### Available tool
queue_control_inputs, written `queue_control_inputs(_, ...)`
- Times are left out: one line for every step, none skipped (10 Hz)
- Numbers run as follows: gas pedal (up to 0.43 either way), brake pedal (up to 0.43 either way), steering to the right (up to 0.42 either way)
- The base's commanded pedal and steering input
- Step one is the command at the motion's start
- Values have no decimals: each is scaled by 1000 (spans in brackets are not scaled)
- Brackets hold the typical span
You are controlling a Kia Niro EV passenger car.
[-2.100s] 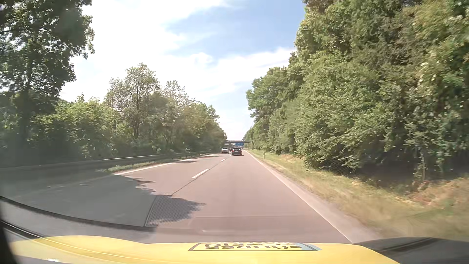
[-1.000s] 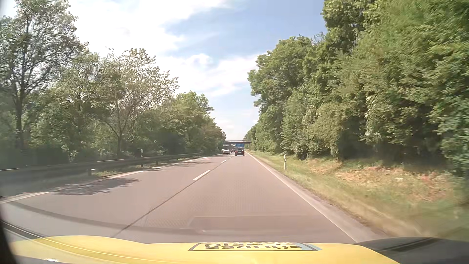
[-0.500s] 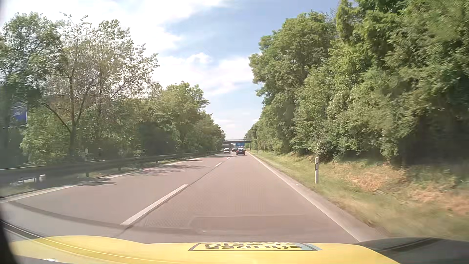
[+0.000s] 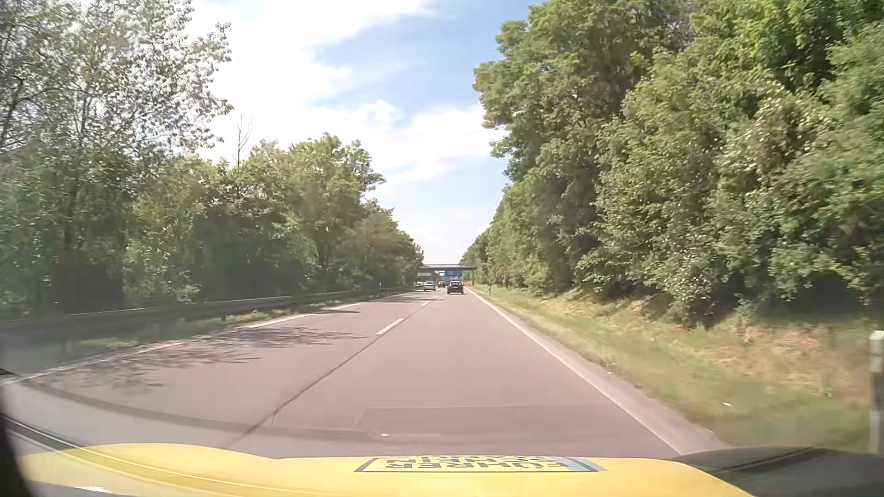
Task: Follow the waypoints while adhering to traffic rules and regulations
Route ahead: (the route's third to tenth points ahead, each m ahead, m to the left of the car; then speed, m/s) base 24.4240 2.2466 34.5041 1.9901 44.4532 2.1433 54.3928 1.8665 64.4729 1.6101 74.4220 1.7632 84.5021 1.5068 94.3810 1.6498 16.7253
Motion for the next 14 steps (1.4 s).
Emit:
queue_control_inputs(110,0,0)
queue_control_inputs(110,0,1)
queue_control_inputs(110,0,0)
queue_control_inputs(110,0,0)
queue_control_inputs(110,0,1)
queue_control_inputs(110,0,1)
queue_control_inputs(110,0,1)
queue_control_inputs(110,0,1)
queue_control_inputs(110,0,1)
queue_control_inputs(110,0,1)
queue_control_inputs(110,0,1)
queue_control_inputs(110,0,1)
queue_control_inputs(110,0,1)
queue_control_inputs(110,0,1)
